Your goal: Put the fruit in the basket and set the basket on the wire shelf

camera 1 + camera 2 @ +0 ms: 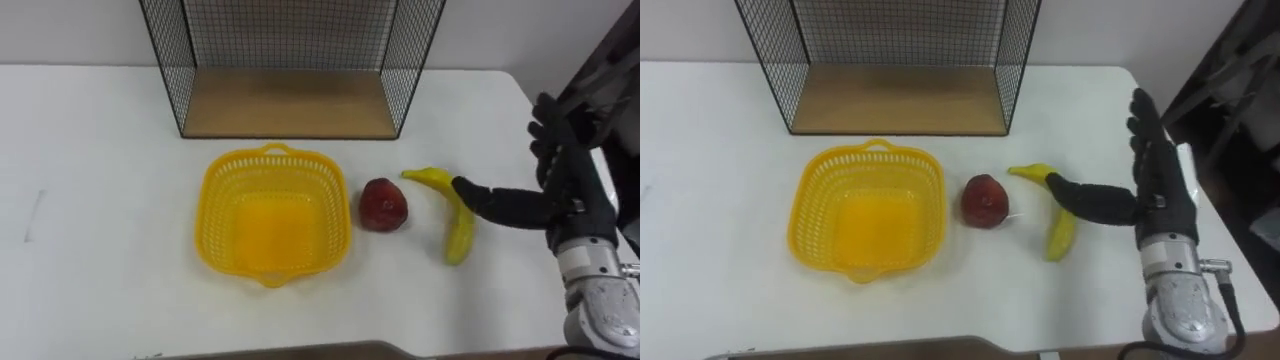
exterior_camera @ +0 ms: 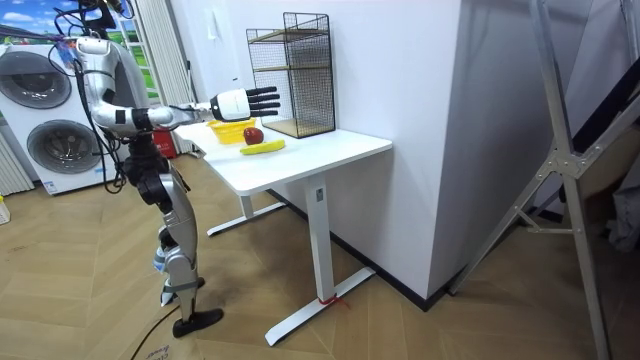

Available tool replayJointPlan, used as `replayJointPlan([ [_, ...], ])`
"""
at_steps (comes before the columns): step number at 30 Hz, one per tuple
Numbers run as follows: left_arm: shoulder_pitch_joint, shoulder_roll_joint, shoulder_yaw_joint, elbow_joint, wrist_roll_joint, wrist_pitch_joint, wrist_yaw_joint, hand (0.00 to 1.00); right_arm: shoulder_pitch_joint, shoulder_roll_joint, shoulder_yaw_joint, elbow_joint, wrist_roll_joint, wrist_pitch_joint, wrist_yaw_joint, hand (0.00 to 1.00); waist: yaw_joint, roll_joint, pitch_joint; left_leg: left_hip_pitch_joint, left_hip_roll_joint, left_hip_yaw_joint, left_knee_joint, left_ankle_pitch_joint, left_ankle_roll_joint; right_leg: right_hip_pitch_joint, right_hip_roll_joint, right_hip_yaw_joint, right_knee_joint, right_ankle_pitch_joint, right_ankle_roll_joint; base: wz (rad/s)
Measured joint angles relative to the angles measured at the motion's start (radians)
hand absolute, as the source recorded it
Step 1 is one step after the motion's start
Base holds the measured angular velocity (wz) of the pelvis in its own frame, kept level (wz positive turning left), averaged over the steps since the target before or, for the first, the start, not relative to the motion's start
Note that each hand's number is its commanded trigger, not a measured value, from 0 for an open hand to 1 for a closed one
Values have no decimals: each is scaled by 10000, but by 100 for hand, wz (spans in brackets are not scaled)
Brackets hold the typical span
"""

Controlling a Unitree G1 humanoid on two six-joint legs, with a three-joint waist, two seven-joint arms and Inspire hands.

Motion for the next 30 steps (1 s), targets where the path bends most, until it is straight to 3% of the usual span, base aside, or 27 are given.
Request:
replayJointPlan([
  [9, -195, 0, -1, 0, 2, -6, -12, 0, -12, 3, 244, 1, -358, 63, 1059, 0, 198, 70, 3, 2, -1, -9, -4, 0, 0, 1, 0, -4, 14, 1, -1, 0],
  [14, -187, -1, 7, 0, 5, -6, -64, 0, -11, 107, 325, 2, -1276, 106, 1610, 0, 252, 65, 0, 8, -1, -11, -4, 0, 0, -1, 6, 17, 15, 1, -1, 0],
  [19, -166, -1, 9, -1, 11, -6, -81, 0, -10, 212, 496, 1, -1519, 308, 2100, 0, 364, 43, -16, 11, -1, -14, 0, 0, 0, 0, 4, 16, 16, 1, -2, 0],
  [30, -130, 0, 21, -11, 10, -5, -69, 0, -12, 212, 717, 2, -2354, 418, 2455, 0, 458, -18, -42, -3, -1, -61, 25, 0, 0, 13, 0, 9, 19, 2, -2, 0],
])
